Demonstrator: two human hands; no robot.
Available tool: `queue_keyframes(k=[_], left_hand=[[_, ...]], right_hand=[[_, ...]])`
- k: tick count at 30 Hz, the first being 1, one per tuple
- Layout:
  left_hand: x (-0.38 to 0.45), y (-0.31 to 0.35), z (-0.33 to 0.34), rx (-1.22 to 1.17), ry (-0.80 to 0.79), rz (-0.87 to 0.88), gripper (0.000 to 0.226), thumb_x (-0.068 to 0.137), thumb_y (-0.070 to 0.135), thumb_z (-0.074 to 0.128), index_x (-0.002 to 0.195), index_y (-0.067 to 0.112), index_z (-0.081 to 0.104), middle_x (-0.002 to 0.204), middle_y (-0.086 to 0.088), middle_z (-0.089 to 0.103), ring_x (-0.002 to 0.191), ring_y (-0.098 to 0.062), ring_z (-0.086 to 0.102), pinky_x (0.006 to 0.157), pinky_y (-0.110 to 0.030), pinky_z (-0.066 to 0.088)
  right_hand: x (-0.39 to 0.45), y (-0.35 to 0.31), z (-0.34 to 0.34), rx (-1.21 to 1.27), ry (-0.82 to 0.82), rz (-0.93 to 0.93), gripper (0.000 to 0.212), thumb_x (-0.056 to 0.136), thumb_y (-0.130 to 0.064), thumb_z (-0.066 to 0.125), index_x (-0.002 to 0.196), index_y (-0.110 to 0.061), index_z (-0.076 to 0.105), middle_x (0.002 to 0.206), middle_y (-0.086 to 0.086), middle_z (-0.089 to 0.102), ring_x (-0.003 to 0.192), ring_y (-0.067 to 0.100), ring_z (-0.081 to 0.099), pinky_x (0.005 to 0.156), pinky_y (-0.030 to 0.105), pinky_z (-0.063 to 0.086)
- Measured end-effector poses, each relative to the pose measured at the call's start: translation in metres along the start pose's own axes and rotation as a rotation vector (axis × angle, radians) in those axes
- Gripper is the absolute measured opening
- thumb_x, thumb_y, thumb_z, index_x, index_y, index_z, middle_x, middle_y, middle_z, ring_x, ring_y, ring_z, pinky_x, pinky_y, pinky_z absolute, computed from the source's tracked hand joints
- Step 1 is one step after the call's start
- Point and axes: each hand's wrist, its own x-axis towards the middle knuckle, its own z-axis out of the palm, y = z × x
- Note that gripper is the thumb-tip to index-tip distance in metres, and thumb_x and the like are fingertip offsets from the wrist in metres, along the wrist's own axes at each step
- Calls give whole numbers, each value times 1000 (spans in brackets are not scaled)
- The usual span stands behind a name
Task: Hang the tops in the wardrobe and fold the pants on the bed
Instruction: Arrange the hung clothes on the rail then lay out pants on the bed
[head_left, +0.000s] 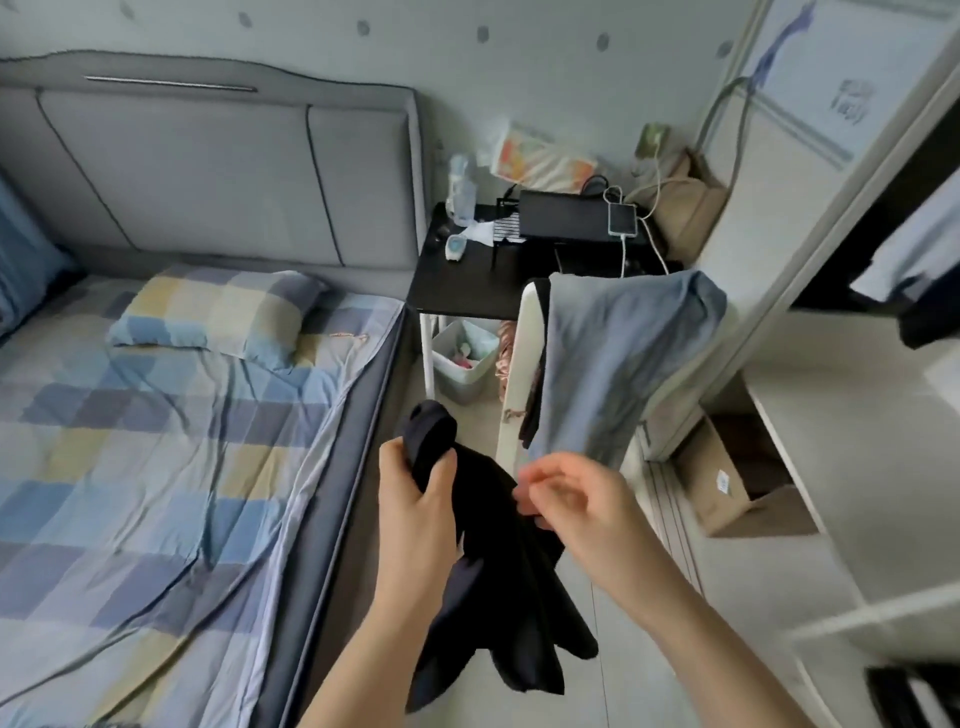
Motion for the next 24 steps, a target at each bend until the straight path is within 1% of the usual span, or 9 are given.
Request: queue_keyframes(k=[3, 6, 9, 11, 14, 17, 19, 21, 24], left_hand=[[-2, 15, 51, -100, -97, -71, 6, 81, 32, 61, 81, 28, 57, 75, 0, 58, 71, -19, 56, 65, -39, 45], [-4, 26, 93, -179, -245, -123, 14, 80, 18, 67, 81, 9, 57, 73, -9, 54, 68, -23, 55, 59, -34, 46], [-7, 35, 131, -76, -361, -59, 33, 73, 21, 70, 86, -4, 54, 68, -14, 51, 65, -23, 54, 57, -33, 45], [-6, 41, 145, -8, -380, 15, 38, 72, 25, 72, 89, -6, 58, 72, -27, 56, 65, -26, 56, 60, -37, 47], [5, 45, 171, 98, -433, 87, 40, 78, 23, 77, 89, -9, 58, 78, -33, 58, 65, -33, 57, 64, -44, 50], [23, 49, 192, 179, -447, 163, 32, 80, 21, 76, 82, -5, 58, 73, -31, 56, 60, -28, 52, 61, -40, 47], [41, 51, 208, 226, -443, 204, 31, 81, 22, 76, 82, -3, 56, 74, -28, 59, 63, -39, 57, 63, -48, 52], [59, 54, 222, 278, -459, 224, 32, 80, 23, 77, 80, 1, 54, 70, -22, 63, 69, -39, 64, 63, -50, 55], [96, 61, 248, 293, -544, 254, 24, 75, 28, 80, 69, 23, 58, 60, -4, 65, 62, -20, 69, 52, -23, 54]], right_hand=[[-2, 19, -28, -84, -24, 43, 20, 89, -13, 62, 104, -26, 66, 98, -15, 70, 96, -5, 64, 86, 14, 49], [0, 30, -49, -62, 10, 10, 32, 84, -23, 65, 114, -33, 60, 104, -14, 69, 104, 1, 63, 86, 18, 52], [5, 36, -71, 34, 71, -23, 34, 77, -38, 70, 103, -54, 54, 97, -17, 67, 86, 3, 66, 64, 15, 55], [11, 38, -76, 56, 119, -32, 35, 73, -46, 70, 98, -62, 50, 98, -24, 64, 78, -4, 63, 60, 9, 52], [24, 50, -91, 115, 265, -16, 30, 77, -40, 68, 96, -58, 55, 95, -24, 67, 85, -3, 64, 63, 7, 49], [43, 62, -105, 23, 383, 4, 29, 86, -27, 60, 91, -55, 56, 96, -28, 65, 92, -9, 61, 71, 6, 44], [59, 68, -115, -96, 463, 14, 33, 89, -19, 54, 84, -52, 55, 91, -28, 64, 87, -6, 60, 67, 9, 45], [77, 75, -125, -147, 522, 18, 31, 90, -14, 49, 85, -44, 56, 85, -22, 65, 79, -1, 61, 61, 15, 46], [113, 82, -146, -127, 585, 48, 27, 96, -12, 44, 92, -35, 58, 82, -16, 66, 77, 2, 62, 63, 20, 47]])
